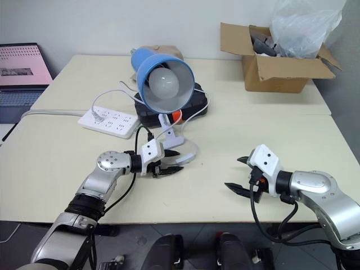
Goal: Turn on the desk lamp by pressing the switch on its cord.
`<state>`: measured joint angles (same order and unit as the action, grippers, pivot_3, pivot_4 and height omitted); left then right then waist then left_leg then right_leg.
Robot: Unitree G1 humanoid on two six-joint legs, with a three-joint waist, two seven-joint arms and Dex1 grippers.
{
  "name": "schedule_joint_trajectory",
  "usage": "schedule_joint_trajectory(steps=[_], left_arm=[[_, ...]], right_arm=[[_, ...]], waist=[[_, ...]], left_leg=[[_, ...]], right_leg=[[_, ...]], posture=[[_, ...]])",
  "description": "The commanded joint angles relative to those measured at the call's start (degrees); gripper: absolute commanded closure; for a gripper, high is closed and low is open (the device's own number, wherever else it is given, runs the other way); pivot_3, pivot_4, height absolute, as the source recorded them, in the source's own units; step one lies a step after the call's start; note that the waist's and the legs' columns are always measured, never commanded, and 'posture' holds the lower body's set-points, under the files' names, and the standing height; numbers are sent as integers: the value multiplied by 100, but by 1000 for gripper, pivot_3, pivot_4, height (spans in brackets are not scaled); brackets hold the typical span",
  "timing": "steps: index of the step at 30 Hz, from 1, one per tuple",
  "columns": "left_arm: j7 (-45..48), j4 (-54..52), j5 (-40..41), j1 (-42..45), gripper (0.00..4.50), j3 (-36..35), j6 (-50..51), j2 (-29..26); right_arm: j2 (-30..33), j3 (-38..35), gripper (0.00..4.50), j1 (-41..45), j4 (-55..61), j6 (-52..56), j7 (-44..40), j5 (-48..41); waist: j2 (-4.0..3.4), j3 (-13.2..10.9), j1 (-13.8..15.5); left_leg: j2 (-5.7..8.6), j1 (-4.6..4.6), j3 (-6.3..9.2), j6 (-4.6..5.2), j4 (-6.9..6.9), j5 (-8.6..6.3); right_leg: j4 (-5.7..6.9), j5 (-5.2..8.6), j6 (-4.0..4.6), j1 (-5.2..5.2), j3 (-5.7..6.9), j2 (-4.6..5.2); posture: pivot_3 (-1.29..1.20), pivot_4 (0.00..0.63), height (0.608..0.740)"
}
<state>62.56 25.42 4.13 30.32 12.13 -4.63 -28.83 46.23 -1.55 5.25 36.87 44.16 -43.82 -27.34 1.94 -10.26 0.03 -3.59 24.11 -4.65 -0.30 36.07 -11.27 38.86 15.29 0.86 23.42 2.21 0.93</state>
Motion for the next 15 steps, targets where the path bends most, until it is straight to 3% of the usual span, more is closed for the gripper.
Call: schedule_joint_trajectory(steps=[1,8,15], left_arm=[[-2,76,-105,126,2689,27,-122,10],[108,138,-121,137,4055,54,-223,-18],[541,-327,173,176,4078,80,-87,7]], right_arm=[[52,-146,0,62,195,-51,22,-67],[95,-161,0,71,158,-143,16,-43],[220,-451,0,56,321,-247,-116,-250]], waist=[[0,0,0],[0,0,-1],[0,0,-2]], left_leg=[[0,0,0,1,0,0],[0,-1,0,2,0,1],[1,-1,-1,2,0,1]], right_leg=[[0,-1,-2,0,-1,0],[1,-2,-2,-1,-1,0],[0,-2,-2,-1,-2,0]], posture=[[0,150,740],[0,150,740],[0,150,740]])
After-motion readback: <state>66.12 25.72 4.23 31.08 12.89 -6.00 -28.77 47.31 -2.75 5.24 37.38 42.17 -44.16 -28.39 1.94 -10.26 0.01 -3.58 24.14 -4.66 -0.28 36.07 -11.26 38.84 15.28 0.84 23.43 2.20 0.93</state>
